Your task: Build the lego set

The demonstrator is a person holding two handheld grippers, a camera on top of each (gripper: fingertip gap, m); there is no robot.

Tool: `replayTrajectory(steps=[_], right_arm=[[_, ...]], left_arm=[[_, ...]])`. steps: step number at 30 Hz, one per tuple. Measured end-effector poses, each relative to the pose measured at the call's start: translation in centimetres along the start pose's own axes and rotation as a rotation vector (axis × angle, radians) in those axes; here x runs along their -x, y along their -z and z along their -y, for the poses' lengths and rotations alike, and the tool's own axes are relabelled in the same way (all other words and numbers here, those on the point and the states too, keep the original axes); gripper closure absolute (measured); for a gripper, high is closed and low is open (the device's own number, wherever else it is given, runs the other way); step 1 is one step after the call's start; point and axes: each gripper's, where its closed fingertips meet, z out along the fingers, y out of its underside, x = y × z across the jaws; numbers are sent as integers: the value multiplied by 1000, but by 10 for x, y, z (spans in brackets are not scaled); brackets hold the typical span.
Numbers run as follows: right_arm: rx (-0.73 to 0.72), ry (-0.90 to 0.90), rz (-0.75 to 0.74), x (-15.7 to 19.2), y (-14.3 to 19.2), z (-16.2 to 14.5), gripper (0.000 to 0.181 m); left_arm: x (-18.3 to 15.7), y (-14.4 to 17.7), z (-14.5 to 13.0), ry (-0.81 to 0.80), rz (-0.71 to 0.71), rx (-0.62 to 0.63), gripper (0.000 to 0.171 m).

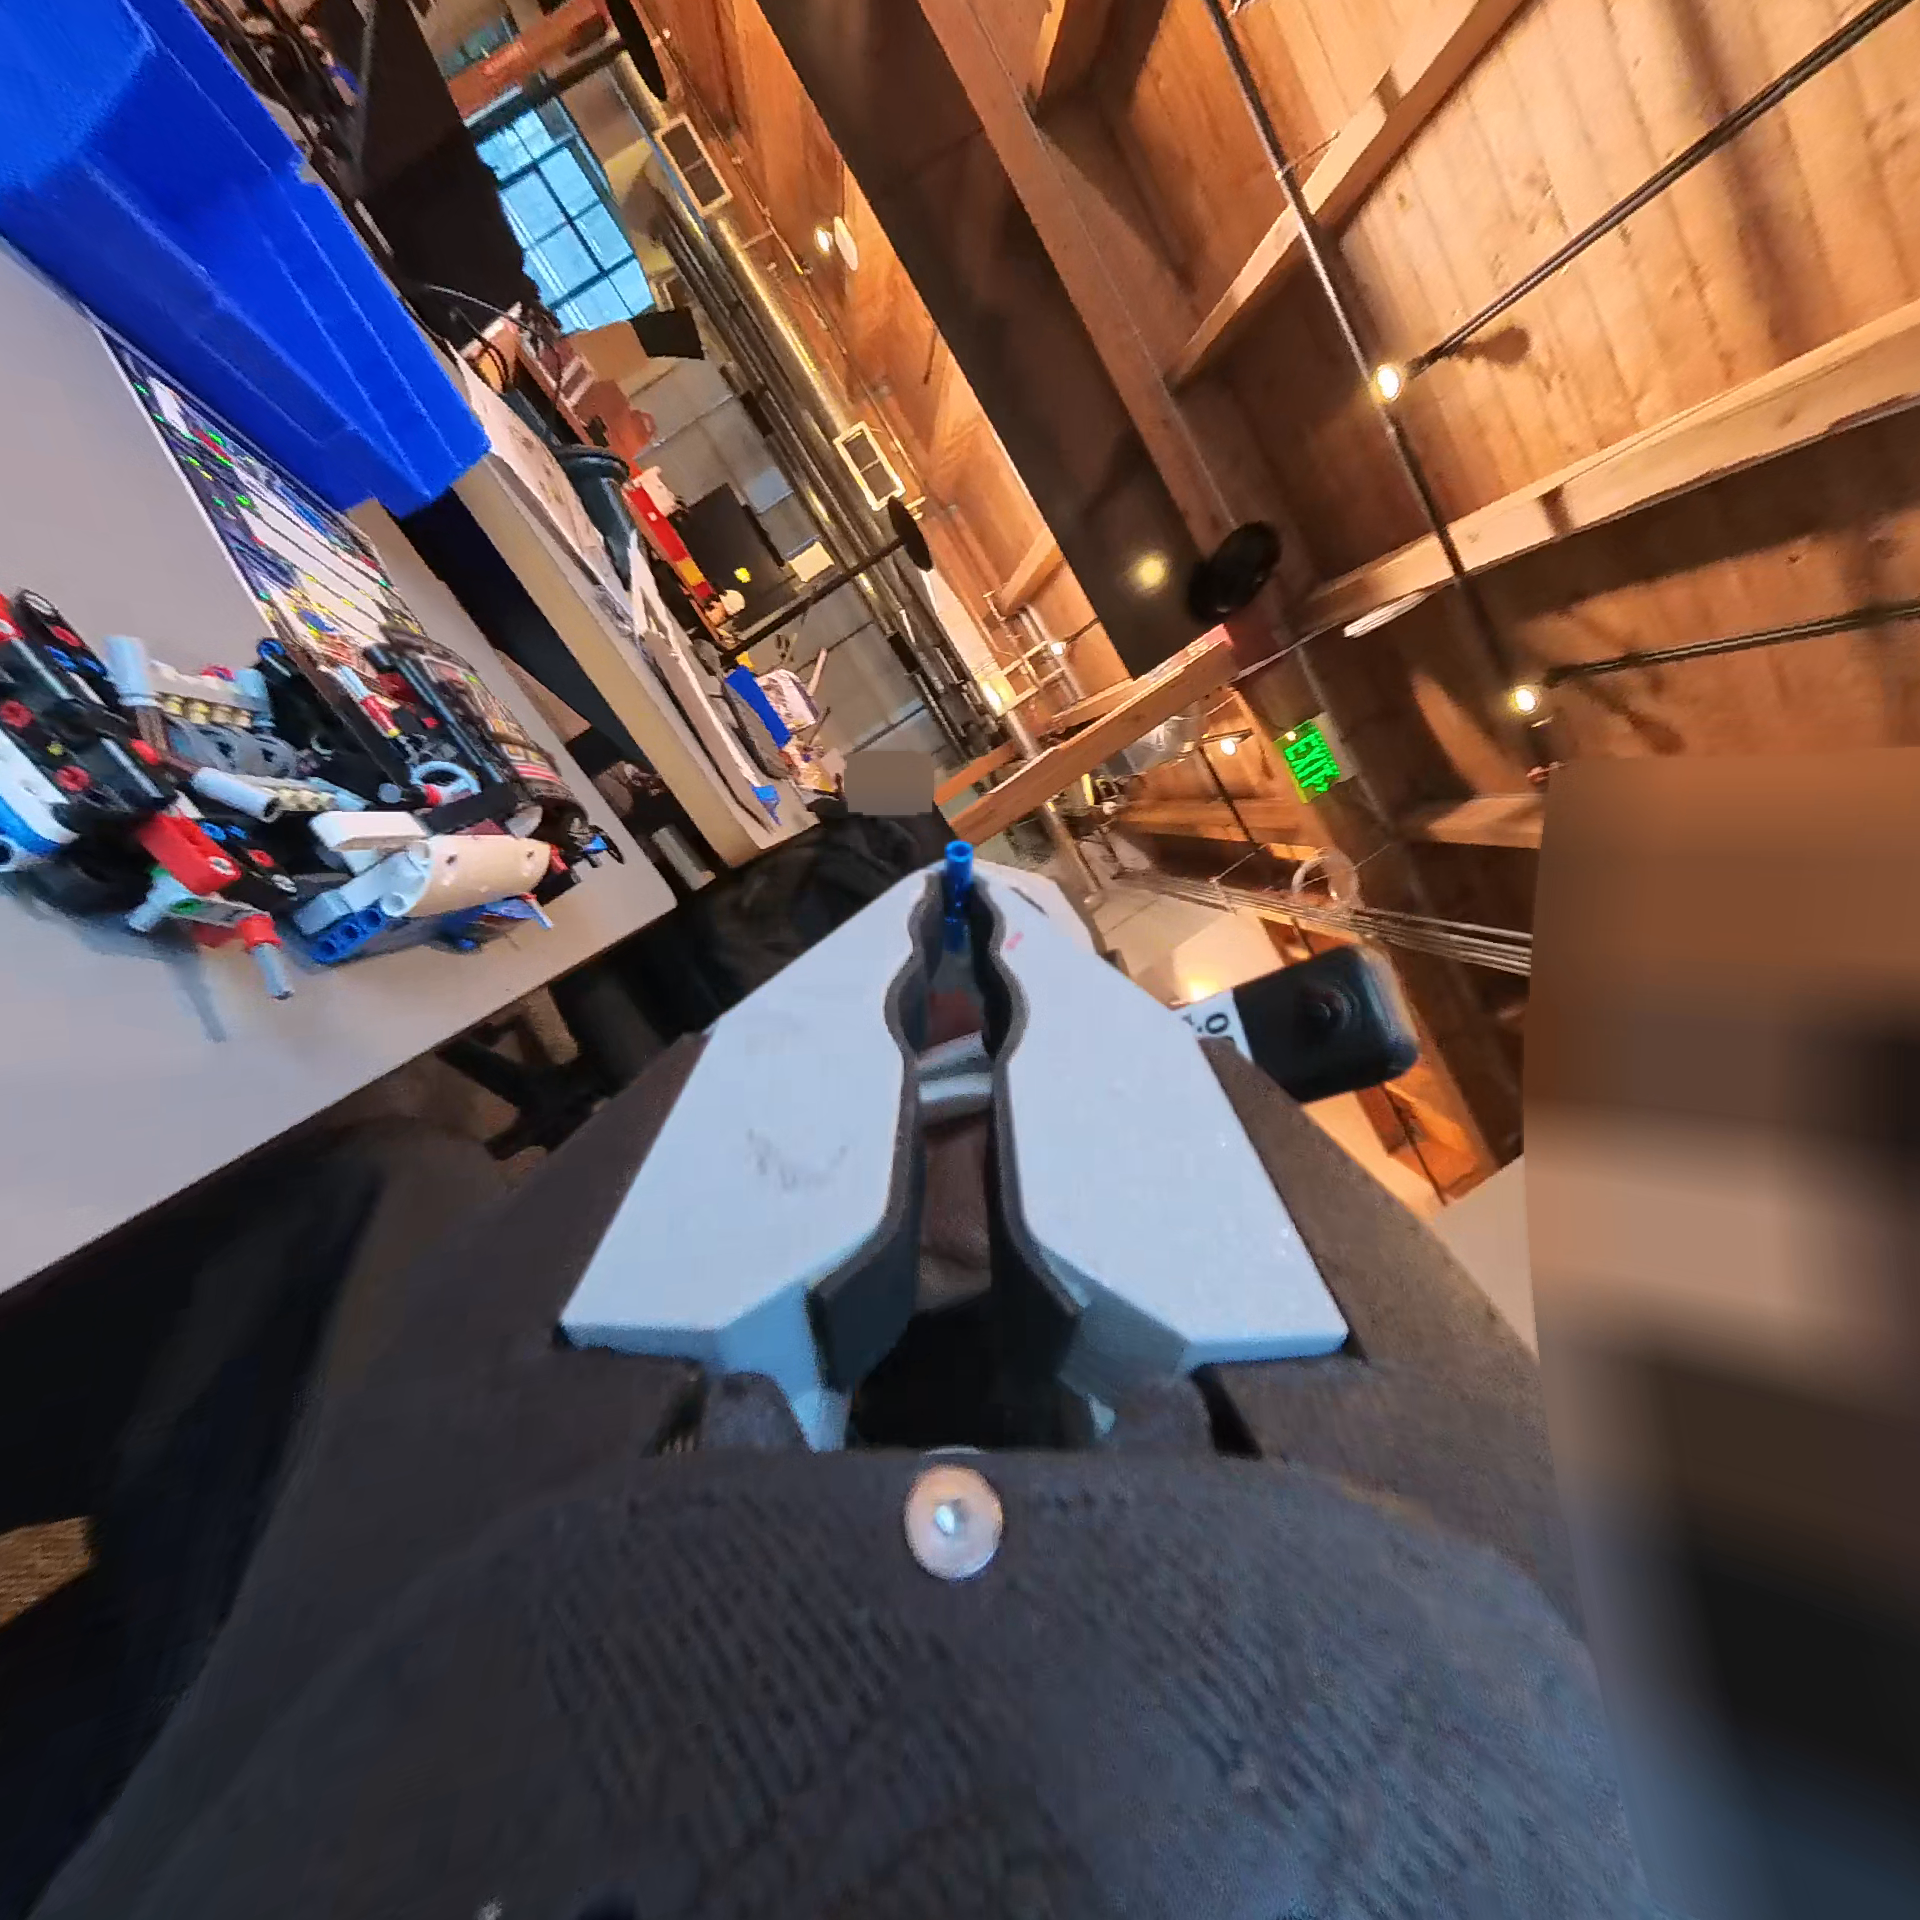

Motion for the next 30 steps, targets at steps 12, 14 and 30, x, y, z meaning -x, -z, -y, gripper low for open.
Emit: replayTrajectory(steps=[12,14,30], right_arm=[[-39,66,-29,3,4,8,179],[-40,85,-31,4,4,9,179],[4,32,10,-5,4,-3,179]], left_arm=[[-12,-5,-7,2,-55,33,170],[-13,-4,-7,-31,-54,62,170],[-3,22,5,-777,150,423,149]])
